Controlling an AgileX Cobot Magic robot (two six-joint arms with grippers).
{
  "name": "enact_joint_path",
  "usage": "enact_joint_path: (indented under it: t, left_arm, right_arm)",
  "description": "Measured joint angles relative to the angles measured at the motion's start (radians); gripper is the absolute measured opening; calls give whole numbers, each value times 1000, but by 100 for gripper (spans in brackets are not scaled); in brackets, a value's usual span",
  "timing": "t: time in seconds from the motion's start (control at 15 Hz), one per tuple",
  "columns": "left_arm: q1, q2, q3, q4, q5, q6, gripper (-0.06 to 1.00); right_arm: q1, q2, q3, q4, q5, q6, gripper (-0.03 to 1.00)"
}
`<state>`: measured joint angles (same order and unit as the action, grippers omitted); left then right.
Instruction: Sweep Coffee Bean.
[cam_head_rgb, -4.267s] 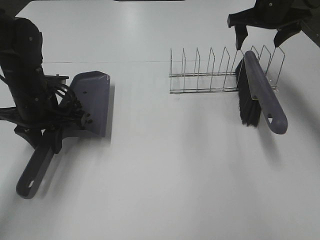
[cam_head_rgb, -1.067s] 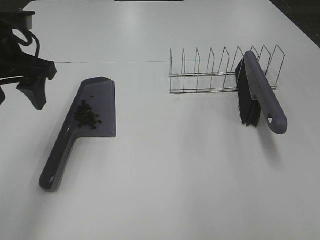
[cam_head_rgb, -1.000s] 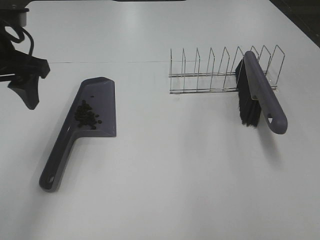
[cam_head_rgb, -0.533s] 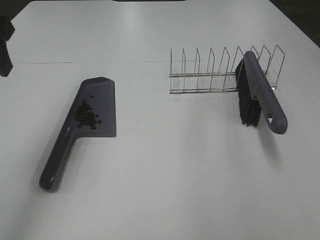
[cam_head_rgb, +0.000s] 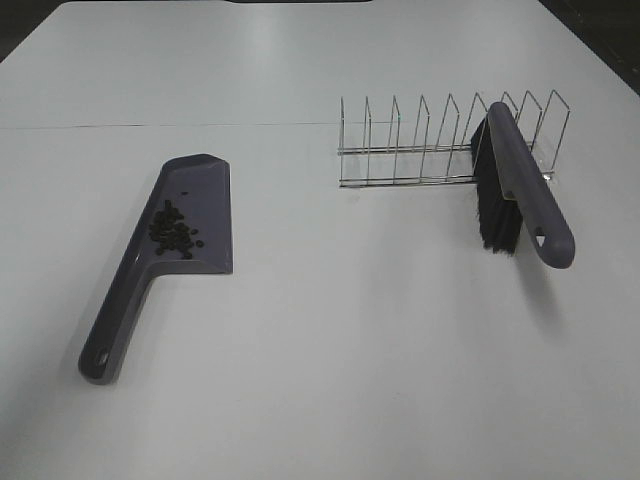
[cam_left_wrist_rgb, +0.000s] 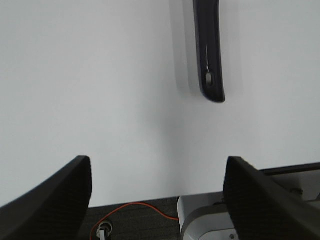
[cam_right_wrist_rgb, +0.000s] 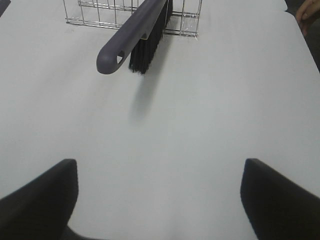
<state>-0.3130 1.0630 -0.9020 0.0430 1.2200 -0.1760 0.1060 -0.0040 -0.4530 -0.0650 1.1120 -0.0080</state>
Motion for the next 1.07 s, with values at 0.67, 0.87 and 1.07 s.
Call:
enact_joint_path:
  t: [0.67, 0.87, 1.07]
  left_arm:
    - [0, -644, 264, 1, 5, -1, 68]
    - [0, -807, 320, 1, 5, -1, 68]
    - [0, -897, 337, 1, -12, 0, 68]
  right_arm:
    - [0, 0, 0, 0, 0, -1, 78]
    - [0, 0, 0, 0, 0, -1, 78]
    - [0, 0, 0, 0, 0, -1, 78]
